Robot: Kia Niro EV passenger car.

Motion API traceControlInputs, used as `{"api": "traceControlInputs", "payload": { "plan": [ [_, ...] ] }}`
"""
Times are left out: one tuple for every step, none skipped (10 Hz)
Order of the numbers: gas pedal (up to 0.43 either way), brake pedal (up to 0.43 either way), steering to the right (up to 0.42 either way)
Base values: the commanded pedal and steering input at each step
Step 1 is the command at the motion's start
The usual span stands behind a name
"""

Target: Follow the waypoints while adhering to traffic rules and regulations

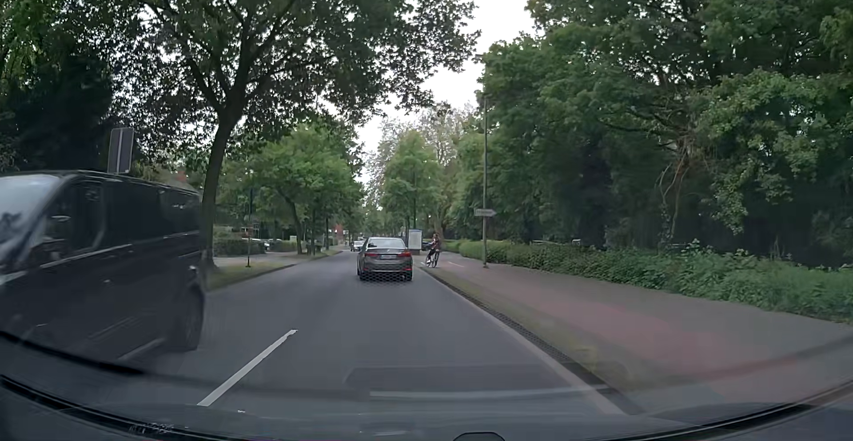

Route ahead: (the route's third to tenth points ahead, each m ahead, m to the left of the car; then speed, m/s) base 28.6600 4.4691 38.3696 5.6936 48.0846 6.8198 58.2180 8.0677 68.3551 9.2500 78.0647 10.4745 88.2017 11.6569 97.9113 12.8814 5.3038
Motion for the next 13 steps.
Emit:
{"api": "traceControlInputs", "payload": {
  "plan": [
    [0.039, 0.0, -0.045],
    [0.039, 0.0, -0.045],
    [0.059, 0.0, -0.045],
    [0.059, 0.0, -0.045],
    [0.059, 0.0, -0.045],
    [0.067, 0.0, -0.043],
    [0.067, 0.0, -0.037],
    [0.067, 0.0, -0.032],
    [0.067, 0.0, -0.03],
    [0.079, 0.0, -0.03],
    [0.087, 0.0, -0.03],
    [0.11, 0.0, -0.03],
    [0.11, 0.0, -0.029]
  ]
}}
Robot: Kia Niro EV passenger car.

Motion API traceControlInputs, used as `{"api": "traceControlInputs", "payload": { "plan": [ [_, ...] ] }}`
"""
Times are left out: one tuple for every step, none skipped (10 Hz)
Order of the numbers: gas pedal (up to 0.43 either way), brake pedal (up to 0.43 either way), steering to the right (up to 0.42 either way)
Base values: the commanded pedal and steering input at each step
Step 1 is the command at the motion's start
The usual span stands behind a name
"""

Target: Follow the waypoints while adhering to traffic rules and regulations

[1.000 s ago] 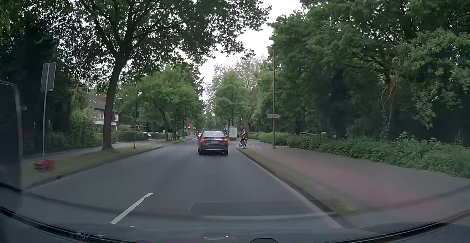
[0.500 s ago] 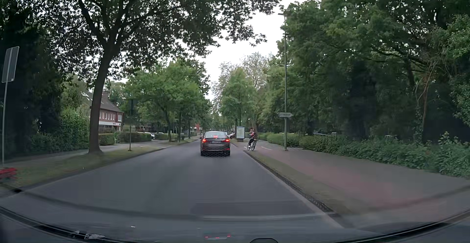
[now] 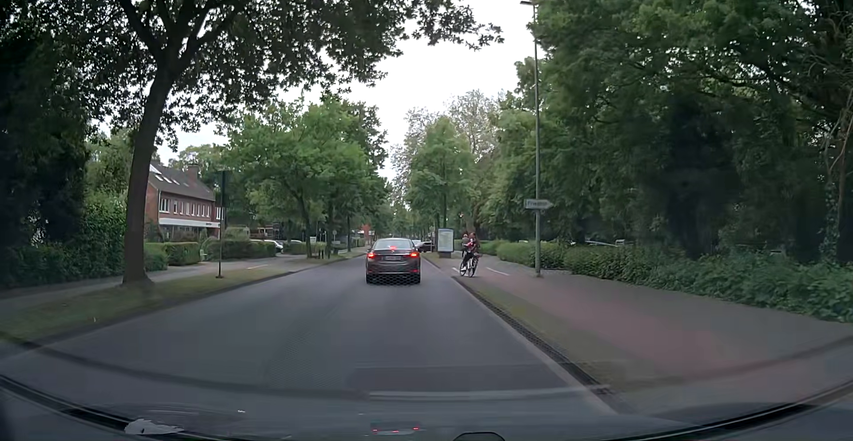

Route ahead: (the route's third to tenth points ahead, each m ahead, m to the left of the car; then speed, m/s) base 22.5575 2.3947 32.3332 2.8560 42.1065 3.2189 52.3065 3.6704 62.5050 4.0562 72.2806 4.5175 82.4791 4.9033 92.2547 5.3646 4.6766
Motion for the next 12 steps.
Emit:
{"api": "traceControlInputs", "payload": {
  "plan": [
    [0.11, 0.0, -0.029],
    [0.11, 0.0, -0.031],
    [0.11, 0.0, -0.034],
    [0.11, 0.0, -0.036],
    [0.118, 0.0, -0.036],
    [0.13, 0.0, -0.036],
    [0.13, 0.0, -0.036],
    [0.13, 0.0, -0.036],
    [0.138, 0.0, -0.036],
    [0.138, 0.0, -0.036],
    [0.138, 0.0, -0.036],
    [0.138, 0.0, -0.035]
  ]
}}
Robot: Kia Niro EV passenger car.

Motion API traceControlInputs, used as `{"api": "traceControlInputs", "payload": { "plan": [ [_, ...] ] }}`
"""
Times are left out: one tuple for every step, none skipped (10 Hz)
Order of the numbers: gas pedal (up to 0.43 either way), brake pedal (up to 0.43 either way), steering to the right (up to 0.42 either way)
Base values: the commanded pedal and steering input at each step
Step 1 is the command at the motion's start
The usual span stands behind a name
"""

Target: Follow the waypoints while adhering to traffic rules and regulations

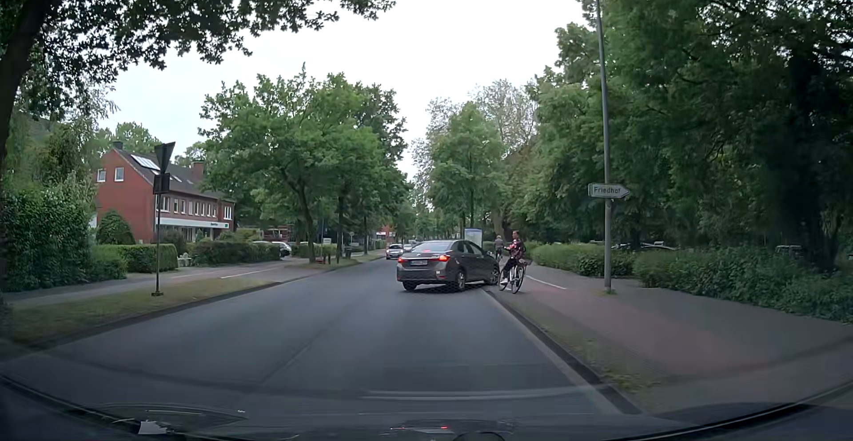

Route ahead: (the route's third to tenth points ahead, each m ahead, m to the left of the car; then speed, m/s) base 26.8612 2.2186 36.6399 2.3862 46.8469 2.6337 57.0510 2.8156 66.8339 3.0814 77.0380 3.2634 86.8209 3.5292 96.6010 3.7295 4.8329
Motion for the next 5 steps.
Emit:
{"api": "traceControlInputs", "payload": {
  "plan": [
    [0.138, 0.0, -0.032],
    [0.138, 0.0, -0.028],
    [0.138, 0.0, -0.023],
    [0.15, 0.0, -0.022],
    [0.169, 0.0, -0.022]
  ]
}}
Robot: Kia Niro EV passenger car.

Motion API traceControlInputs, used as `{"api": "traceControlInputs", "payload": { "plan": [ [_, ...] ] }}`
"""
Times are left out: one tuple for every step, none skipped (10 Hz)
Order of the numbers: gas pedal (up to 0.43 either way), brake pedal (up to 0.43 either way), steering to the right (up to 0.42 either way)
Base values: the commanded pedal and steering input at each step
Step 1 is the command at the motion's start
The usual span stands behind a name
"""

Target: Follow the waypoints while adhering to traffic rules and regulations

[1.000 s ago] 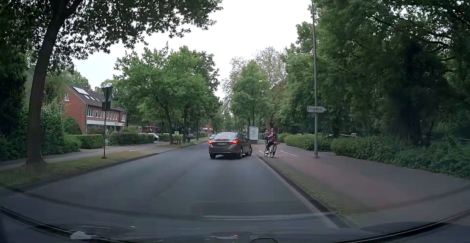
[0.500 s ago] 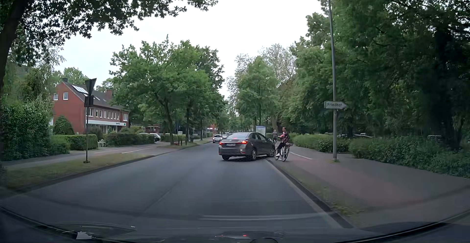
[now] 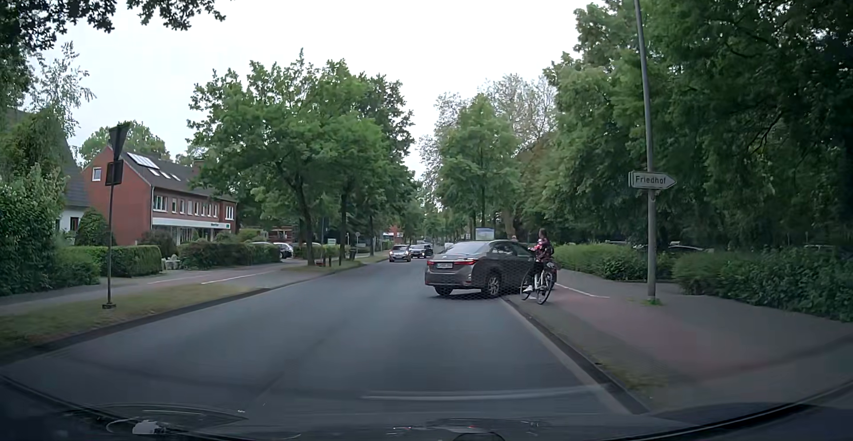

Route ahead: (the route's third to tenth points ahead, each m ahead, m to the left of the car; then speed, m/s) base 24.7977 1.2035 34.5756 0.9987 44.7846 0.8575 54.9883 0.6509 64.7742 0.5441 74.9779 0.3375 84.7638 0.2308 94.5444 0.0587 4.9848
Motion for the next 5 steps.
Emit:
{"api": "traceControlInputs", "payload": {
  "plan": [
    [0.169, 0.0, -0.019],
    [0.169, 0.0, -0.018],
    [0.169, 0.0, -0.017],
    [0.169, 0.0, -0.015],
    [0.169, 0.0, -0.014]
  ]
}}
